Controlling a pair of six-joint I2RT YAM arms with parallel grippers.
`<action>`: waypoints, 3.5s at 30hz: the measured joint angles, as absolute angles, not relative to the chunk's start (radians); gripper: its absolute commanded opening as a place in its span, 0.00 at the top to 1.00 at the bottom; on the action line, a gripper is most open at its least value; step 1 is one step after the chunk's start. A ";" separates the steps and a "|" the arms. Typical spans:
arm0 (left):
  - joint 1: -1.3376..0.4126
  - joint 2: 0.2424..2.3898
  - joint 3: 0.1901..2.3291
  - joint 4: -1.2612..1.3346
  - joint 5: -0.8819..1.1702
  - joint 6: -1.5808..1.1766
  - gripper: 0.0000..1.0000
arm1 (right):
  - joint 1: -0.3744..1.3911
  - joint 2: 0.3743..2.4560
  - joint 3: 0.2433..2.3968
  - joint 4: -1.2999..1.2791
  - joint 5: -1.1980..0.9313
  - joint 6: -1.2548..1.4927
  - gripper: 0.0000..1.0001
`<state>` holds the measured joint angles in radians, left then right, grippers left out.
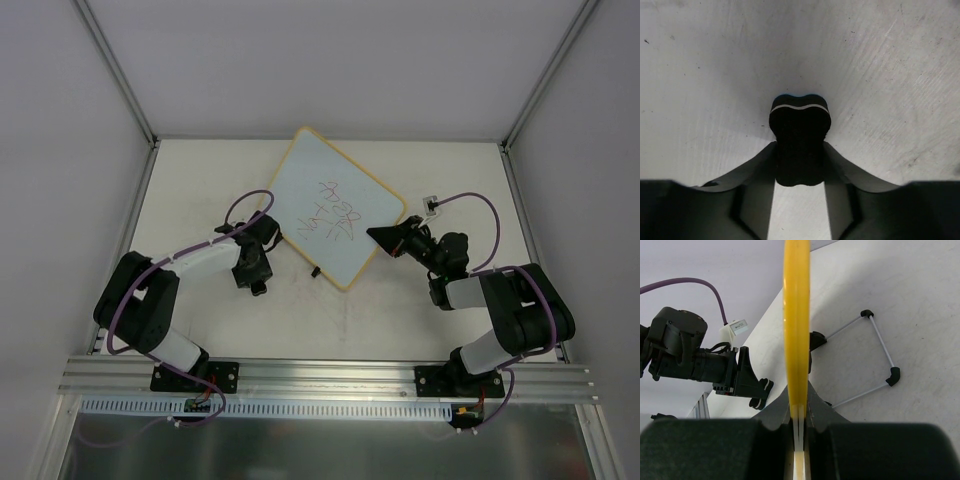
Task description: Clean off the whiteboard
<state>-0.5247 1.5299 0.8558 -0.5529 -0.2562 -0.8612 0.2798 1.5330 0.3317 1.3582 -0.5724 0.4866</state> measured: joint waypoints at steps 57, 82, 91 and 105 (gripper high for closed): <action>-0.464 1.723 1.201 0.220 -0.007 -0.414 1.00 | 0.272 1.555 0.350 1.356 -0.591 0.524 1.00; -0.555 1.779 1.266 0.266 0.012 -0.269 0.99 | 0.266 1.555 0.349 1.336 -0.572 0.536 1.00; -0.751 1.795 1.325 0.249 -0.031 -0.086 0.94 | 0.263 1.557 0.349 1.325 -0.565 0.550 1.00; -0.750 1.797 1.330 0.244 -0.063 -0.091 0.94 | 0.263 1.557 0.349 1.324 -0.562 0.551 1.00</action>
<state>-0.7498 1.7973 1.3296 0.2440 -0.0628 -0.0914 0.2634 1.5570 0.3489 1.3235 -0.5621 0.5507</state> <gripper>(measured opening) 0.154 0.082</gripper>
